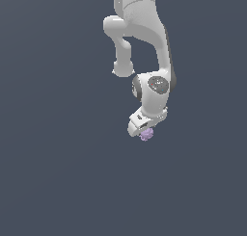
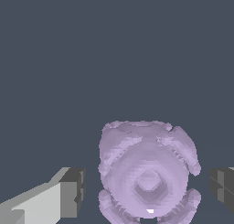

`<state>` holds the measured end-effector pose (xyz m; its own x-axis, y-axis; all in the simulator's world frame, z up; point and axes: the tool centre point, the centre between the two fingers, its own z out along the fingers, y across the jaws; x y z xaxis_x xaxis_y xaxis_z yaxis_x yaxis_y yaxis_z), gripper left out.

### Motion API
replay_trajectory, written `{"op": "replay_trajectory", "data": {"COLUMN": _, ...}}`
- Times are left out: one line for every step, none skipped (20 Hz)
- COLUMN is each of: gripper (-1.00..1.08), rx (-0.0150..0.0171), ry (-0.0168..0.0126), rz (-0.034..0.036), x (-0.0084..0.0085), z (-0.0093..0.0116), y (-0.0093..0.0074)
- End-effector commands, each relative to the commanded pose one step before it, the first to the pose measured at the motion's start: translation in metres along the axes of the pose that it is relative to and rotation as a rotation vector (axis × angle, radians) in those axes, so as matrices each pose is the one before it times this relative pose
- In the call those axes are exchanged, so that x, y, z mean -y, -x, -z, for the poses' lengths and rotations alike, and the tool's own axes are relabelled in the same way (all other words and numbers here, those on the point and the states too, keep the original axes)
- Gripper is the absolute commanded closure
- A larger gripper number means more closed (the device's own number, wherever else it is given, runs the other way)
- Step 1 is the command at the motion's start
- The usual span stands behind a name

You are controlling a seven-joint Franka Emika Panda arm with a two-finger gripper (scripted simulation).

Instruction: Pick up the object and move it to a goal position.

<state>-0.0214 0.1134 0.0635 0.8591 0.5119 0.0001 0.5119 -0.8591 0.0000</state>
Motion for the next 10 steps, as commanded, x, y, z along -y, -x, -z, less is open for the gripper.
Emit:
{"op": "replay_trajectory", "data": {"gripper": -0.92, "rx": 0.0003, "ry": -0.00022, "rz": 0.0022, "x": 0.00064, "z": -0.01282, "y": 0.00047}}
{"op": "replay_trajectory", "data": {"gripper": -0.92, "rx": -0.00009, "ry": 0.00004, "rz": 0.00068, "x": 0.00014, "z": -0.00369, "y": -0.00008}}
{"op": "replay_trajectory", "data": {"gripper": -0.92, "rx": -0.00006, "ry": 0.00006, "rz": 0.00048, "x": 0.00004, "z": -0.00291, "y": -0.00016}}
{"op": "replay_trajectory", "data": {"gripper": -0.92, "rx": 0.0, "ry": 0.0, "rz": 0.0, "x": -0.00022, "z": -0.00217, "y": -0.00017}}
{"op": "replay_trajectory", "data": {"gripper": -0.92, "rx": 0.0, "ry": 0.0, "rz": 0.0, "x": -0.00019, "z": -0.00143, "y": -0.00024}}
{"op": "replay_trajectory", "data": {"gripper": -0.92, "rx": -0.00007, "ry": 0.00022, "rz": 0.00043, "x": 0.00012, "z": -0.00069, "y": -0.00031}}
{"op": "replay_trajectory", "data": {"gripper": -0.92, "rx": 0.0, "ry": 0.0, "rz": 0.0, "x": -0.00005, "z": -0.00023, "y": -0.0001}}
{"op": "replay_trajectory", "data": {"gripper": 1.08, "rx": 0.0, "ry": 0.0, "rz": 0.0, "x": 0.0, "z": 0.0, "y": 0.0}}
{"op": "replay_trajectory", "data": {"gripper": 1.08, "rx": 0.0, "ry": 0.0, "rz": 0.0, "x": 0.0, "z": 0.0, "y": 0.0}}
{"op": "replay_trajectory", "data": {"gripper": 1.08, "rx": 0.0, "ry": 0.0, "rz": 0.0, "x": 0.0, "z": 0.0, "y": 0.0}}
